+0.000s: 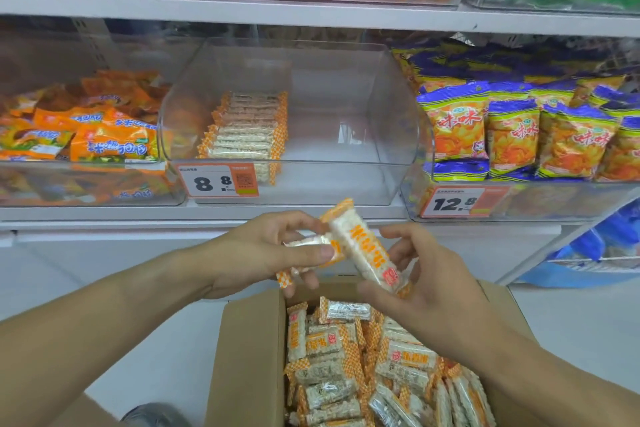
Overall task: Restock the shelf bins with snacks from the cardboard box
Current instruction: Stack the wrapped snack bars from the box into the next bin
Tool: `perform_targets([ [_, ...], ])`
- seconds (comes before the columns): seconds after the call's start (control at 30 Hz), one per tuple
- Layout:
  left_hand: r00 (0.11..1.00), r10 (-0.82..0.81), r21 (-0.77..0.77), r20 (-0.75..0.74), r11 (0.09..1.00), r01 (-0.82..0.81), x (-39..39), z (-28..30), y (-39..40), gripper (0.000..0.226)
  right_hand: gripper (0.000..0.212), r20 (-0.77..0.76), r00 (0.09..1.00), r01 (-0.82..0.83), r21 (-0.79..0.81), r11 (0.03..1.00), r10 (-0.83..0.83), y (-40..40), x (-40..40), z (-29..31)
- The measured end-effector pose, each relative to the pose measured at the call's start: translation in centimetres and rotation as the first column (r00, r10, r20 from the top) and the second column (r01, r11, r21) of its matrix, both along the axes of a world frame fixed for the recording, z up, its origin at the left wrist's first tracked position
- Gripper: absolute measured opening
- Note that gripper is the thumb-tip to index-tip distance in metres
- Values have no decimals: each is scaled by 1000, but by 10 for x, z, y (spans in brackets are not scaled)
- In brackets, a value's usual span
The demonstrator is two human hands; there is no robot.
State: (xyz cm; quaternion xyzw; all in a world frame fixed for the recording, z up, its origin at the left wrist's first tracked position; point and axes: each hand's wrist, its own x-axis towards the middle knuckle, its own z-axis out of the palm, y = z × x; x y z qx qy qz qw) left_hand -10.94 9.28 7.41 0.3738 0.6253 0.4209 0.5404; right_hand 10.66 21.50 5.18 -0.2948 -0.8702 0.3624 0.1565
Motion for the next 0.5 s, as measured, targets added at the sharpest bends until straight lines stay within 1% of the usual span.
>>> perform_targets([
  [0.03, 997, 71, 7, -2, 997, -71, 3, -1, 1, 49, 64, 1, 998, 58, -116, 992, -58, -1, -3, -1],
  [0.07, 993, 119, 16, -11, 993, -119, 6, -2, 1, 52, 72, 3, 995, 100, -215, 972, -102, -3, -5, -1],
  [0.1, 989, 147, 19, -18, 989, -147, 11, -4, 2, 55, 81, -3, 991, 128, -282, 951, -135, -4, -8, -2],
  [0.13, 987, 160, 14, -19, 987, -160, 16, -6, 3, 57, 89, -11, 989, 138, -314, 939, -149, -6, -10, -3],
  [0.23, 989, 142, -12, -26, 990, -143, 30, -10, 7, 58, 117, -4, 995, 96, -343, 934, -103, -13, -17, -4],
  [0.27, 992, 122, -13, -41, 992, -122, 32, -12, 7, 56, 129, -4, 997, 70, -408, 910, -79, -16, -19, -4],
  [0.33, 995, 81, 6, -66, 997, -81, 34, -18, 9, 53, 145, -66, 996, 11, -583, 813, -61, -20, -24, -2],
  [0.37, 994, 83, 12, -75, 997, -83, 34, -20, 10, 48, 146, -95, 993, -8, -643, 766, -69, -20, -24, 1],
  [0.4, 992, 94, 15, -89, 996, -93, 34, -20, 10, 43, 140, -107, 992, -21, -673, 739, -69, -19, -24, 5],
  [0.43, 989, 101, 18, -109, 995, -100, 32, -20, 11, 41, 126, -99, 994, -31, -681, 732, -51, -16, -22, 10],
  [0.47, 987, 91, 18, -133, 996, -90, 30, -19, 11, 39, 105, -79, 997, -44, -669, 742, -12, -13, -19, 15],
  [0.5, 986, 64, 18, -153, 998, -62, 27, -17, 12, 38, 81, -48, 998, -52, -629, 775, 28, -8, -16, 17],
])
